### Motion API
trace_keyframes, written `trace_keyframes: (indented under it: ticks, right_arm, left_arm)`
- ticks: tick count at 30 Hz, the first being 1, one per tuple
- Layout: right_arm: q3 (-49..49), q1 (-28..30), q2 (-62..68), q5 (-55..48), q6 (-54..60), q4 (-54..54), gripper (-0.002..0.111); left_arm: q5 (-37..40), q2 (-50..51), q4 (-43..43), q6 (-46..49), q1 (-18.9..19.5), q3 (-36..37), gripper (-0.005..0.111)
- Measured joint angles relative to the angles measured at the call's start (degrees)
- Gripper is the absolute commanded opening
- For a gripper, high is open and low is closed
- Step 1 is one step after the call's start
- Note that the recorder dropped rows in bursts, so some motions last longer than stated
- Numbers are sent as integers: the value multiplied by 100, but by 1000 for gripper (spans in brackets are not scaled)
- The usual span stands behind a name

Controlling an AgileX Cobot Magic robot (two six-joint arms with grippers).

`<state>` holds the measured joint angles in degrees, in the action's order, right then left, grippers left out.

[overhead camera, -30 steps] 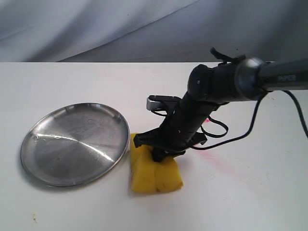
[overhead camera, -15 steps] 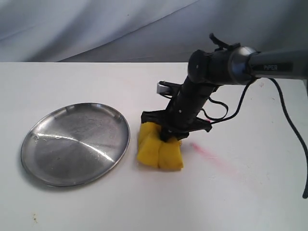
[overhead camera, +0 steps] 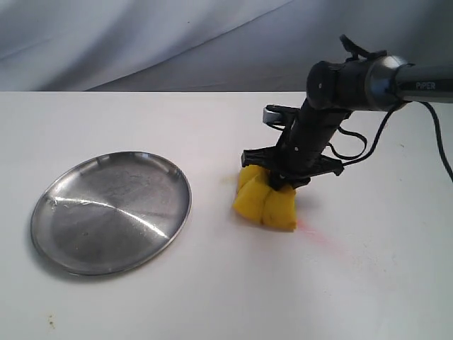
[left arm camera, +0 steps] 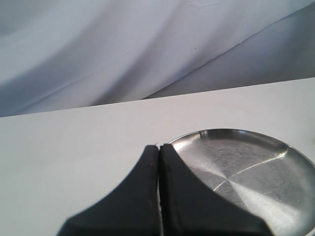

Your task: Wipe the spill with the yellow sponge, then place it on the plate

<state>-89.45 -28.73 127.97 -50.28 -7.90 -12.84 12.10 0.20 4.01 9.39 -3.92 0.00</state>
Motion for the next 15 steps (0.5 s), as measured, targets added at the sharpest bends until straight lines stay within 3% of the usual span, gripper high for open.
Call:
trace_keyframes:
  ticks: [7, 15]
  right_arm:
    - [350, -639, -401, 183, 305, 1007, 0]
    - [1307, -1301, -1107, 76, 381, 1238, 0]
  left_arm:
    - [0, 0, 0, 0, 0, 0, 0]
    - [0, 0, 0, 0, 0, 0, 0]
